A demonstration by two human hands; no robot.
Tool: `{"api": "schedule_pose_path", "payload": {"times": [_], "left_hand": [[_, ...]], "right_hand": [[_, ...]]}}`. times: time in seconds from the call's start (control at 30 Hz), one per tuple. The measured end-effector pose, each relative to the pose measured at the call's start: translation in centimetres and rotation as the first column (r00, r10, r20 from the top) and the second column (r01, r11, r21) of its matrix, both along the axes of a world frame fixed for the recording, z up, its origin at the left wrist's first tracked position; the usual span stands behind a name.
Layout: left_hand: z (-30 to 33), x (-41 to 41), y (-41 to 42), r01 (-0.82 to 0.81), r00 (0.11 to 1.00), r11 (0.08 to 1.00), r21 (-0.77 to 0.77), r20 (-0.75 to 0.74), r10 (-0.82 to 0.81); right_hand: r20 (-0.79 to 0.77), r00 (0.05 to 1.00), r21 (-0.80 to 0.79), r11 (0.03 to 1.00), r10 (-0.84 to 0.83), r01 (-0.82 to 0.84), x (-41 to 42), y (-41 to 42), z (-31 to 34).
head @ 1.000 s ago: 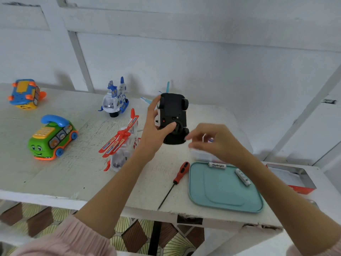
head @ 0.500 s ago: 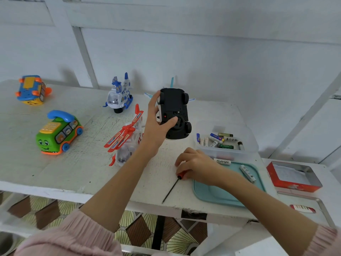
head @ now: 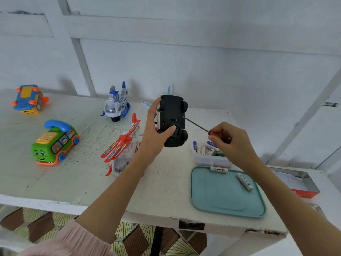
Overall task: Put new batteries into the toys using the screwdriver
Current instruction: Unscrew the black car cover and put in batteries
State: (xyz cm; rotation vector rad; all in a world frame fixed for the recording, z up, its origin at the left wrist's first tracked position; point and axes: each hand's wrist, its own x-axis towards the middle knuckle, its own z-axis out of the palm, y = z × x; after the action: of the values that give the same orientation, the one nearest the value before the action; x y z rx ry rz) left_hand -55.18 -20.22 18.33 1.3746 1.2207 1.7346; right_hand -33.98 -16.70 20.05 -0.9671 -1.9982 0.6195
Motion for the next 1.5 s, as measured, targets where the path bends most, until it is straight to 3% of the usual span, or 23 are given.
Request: {"api": "schedule_pose_path", "payload": {"times": [0.23,0.97,1.13,1.27,1.5], "left_hand": [[0.0,0.6,-0.2,0.006,0.999,1.0,-0.008,-0.05,-0.006],[0.2,1.6,-0.5,0.018,1.0,0.998,-0.052,-0.013,-0.018],[-0.5,1.3,0.0,-0.021,0.987,0.999,-0.033,-0.161,0.015],[-0.6,1.4,0.0,-0.096,0.938,0.995,0.02,-0.333,0.097],[-0.6,1.3,0.2,-0.101,0.898,0.994,0.047,-0.425,0.111]], "right_hand": [[0.098,0.995,0.096,0.995,-0.021,0.012,-0.3,0.2,-0.2],[0.148,0.988,0.217,0.976,-0.044,0.011,0.4,0.4,-0.3],[0.22,0.971,0.255,0.966,-0.092,0.034,0.5,0.4,0.2],[0.33,0.918,0.357,0.929,-0.222,0.096,0.5,0.2,0.5],[0.336,0.922,0.238,0.964,-0.194,0.117,0.4,0.3,1.1]]}}
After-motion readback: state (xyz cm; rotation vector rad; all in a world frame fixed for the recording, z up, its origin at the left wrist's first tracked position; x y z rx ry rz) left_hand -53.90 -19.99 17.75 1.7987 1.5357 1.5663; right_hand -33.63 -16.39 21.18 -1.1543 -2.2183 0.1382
